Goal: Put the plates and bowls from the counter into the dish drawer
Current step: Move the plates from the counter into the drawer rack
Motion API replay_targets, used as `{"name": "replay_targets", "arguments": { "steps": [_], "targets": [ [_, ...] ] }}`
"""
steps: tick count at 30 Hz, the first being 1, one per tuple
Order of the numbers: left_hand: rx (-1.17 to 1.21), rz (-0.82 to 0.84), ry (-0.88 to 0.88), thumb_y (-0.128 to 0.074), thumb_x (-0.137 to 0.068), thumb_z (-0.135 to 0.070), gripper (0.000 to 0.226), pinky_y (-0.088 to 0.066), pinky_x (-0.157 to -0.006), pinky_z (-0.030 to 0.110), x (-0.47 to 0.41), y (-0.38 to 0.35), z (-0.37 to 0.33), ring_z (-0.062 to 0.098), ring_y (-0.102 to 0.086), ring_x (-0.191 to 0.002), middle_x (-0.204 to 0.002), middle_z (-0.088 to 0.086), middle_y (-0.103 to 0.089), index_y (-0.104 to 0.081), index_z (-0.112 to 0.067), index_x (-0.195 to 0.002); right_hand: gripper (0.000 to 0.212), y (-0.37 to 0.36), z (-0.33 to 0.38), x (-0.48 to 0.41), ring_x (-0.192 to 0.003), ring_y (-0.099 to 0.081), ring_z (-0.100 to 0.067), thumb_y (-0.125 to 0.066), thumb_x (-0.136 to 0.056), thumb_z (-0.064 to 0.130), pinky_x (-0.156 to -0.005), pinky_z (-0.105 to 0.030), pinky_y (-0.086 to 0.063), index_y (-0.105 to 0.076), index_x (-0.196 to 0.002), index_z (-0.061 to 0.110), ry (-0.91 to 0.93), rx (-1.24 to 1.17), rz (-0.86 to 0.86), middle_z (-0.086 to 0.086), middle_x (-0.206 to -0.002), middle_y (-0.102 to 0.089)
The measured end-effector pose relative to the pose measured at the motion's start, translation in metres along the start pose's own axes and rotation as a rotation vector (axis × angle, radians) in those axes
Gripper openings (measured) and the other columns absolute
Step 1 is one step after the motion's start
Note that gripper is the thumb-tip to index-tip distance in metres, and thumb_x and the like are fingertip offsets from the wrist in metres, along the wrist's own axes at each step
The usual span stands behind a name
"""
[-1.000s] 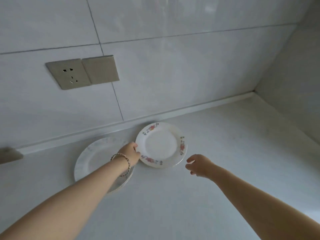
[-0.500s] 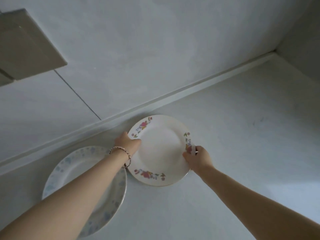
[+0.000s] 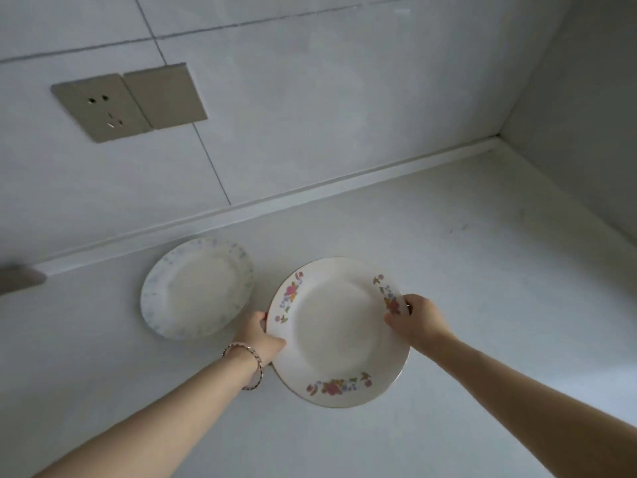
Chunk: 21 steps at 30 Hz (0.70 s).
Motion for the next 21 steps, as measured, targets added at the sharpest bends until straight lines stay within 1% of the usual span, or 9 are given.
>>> {"name": "replay_targets", "arguments": {
  "steps": [2, 4, 7, 9, 13, 15, 17, 18, 21],
  "targets": [
    [0.055, -0.042, 0.012, -0.060, -0.075, 0.007, 0.031, -0.056, -0.072, 0.038, 0.040, 0.002, 0.025, 0.025, -0.059, -0.082, -0.093, 0.013, -0.062, -0.049, -0.022, -0.079, 0.015, -0.002, -0.005, 0.030, -0.067, -0.046, -0.022, -0.056, -0.083, 0.020, -0.048, -0.024, -0.031, -0.049, -0.071, 0.014, 0.055, 0.048, 0.033, 0.002, -0.064, -0.048],
    [0.113, -0.098, 0.012, -0.060, -0.075, 0.008, 0.032, -0.054, -0.068, 0.037, 0.079, 0.007, 0.051, 0.026, -0.058, -0.081, -0.091, 0.011, -0.060, -0.048, -0.022, -0.076, 0.021, -0.008, -0.009, 0.060, -0.064, -0.046, -0.020, -0.057, -0.082, 0.019, -0.047, -0.023, -0.031, -0.046, -0.065, 0.017, 0.108, 0.079, 0.064, 0.003, -0.062, -0.046],
    [0.173, -0.170, 0.047, -0.061, -0.075, 0.008, 0.030, -0.056, -0.067, 0.039, 0.134, 0.014, 0.098, 0.029, -0.060, -0.085, -0.096, 0.010, -0.059, -0.055, -0.012, -0.097, 0.023, -0.023, -0.017, 0.108, -0.071, -0.048, -0.023, -0.057, -0.083, 0.017, -0.052, -0.026, -0.033, -0.045, -0.064, 0.016, 0.182, 0.125, 0.112, 0.002, -0.062, -0.046],
    [0.181, -0.189, 0.081, -0.062, -0.075, 0.007, 0.033, -0.058, -0.072, 0.044, 0.170, 0.020, 0.131, 0.033, -0.063, -0.093, -0.098, 0.010, -0.061, -0.055, -0.010, -0.103, 0.023, -0.038, -0.021, 0.141, -0.072, -0.048, -0.024, -0.057, -0.084, 0.016, -0.052, -0.026, -0.033, -0.046, -0.063, 0.016, 0.232, 0.147, 0.151, 0.002, -0.061, -0.046],
    [0.200, -0.263, 0.127, -0.062, -0.073, 0.006, 0.035, -0.059, -0.074, 0.046, 0.240, 0.046, 0.201, 0.035, -0.065, -0.096, -0.101, 0.011, -0.066, -0.060, -0.004, -0.106, 0.010, -0.080, -0.022, 0.213, -0.073, -0.049, -0.024, -0.056, -0.086, 0.015, -0.051, -0.024, -0.032, -0.057, -0.079, 0.008, 0.305, 0.196, 0.252, -0.005, -0.071, -0.053],
    [0.202, -0.297, 0.171, -0.063, -0.074, 0.005, 0.037, -0.058, -0.079, 0.043, 0.271, 0.062, 0.240, 0.032, -0.064, -0.099, -0.100, 0.008, -0.065, -0.060, -0.005, -0.109, 0.014, -0.109, -0.021, 0.247, -0.077, -0.054, -0.026, -0.057, -0.086, 0.016, -0.057, -0.027, -0.040, -0.063, -0.090, 0.003, 0.338, 0.228, 0.306, -0.009, -0.080, -0.058],
    [0.224, -0.314, 0.208, -0.062, -0.075, 0.004, 0.035, -0.056, -0.085, 0.045, 0.299, 0.078, 0.281, 0.031, -0.062, -0.102, -0.102, 0.008, -0.064, -0.059, -0.007, -0.108, 0.021, -0.142, -0.023, 0.279, -0.086, -0.061, -0.030, -0.057, -0.086, 0.018, -0.070, -0.033, -0.048, -0.065, -0.097, 0.002, 0.357, 0.258, 0.345, -0.013, -0.088, -0.064],
    [0.237, -0.320, 0.229, -0.062, -0.075, 0.004, 0.034, -0.055, -0.087, 0.046, 0.310, 0.086, 0.303, 0.031, -0.061, -0.104, -0.101, 0.008, -0.062, -0.059, -0.008, -0.106, 0.023, -0.160, -0.024, 0.295, -0.087, -0.062, -0.030, -0.057, -0.087, 0.020, -0.071, -0.035, -0.050, -0.065, -0.098, 0.002, 0.369, 0.275, 0.364, -0.013, -0.090, -0.066],
    [0.276, -0.354, 0.298, -0.060, -0.074, 0.003, 0.031, -0.056, -0.079, 0.038, 0.344, 0.114, 0.369, 0.028, -0.060, -0.097, -0.099, 0.009, -0.064, -0.061, -0.007, -0.104, 0.023, -0.216, -0.022, 0.346, -0.075, -0.060, -0.024, -0.055, -0.088, 0.024, -0.057, -0.028, -0.044, -0.064, -0.097, 0.004, 0.405, 0.299, 0.437, -0.010, -0.085, -0.065]
  ]
}}
Point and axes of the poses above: each hand's wrist, its own x-axis away from the middle knuckle, its own y-axis out of the back of the hand, z = x × y, the point moved 8 cm from there along -x, towards the middle knuckle
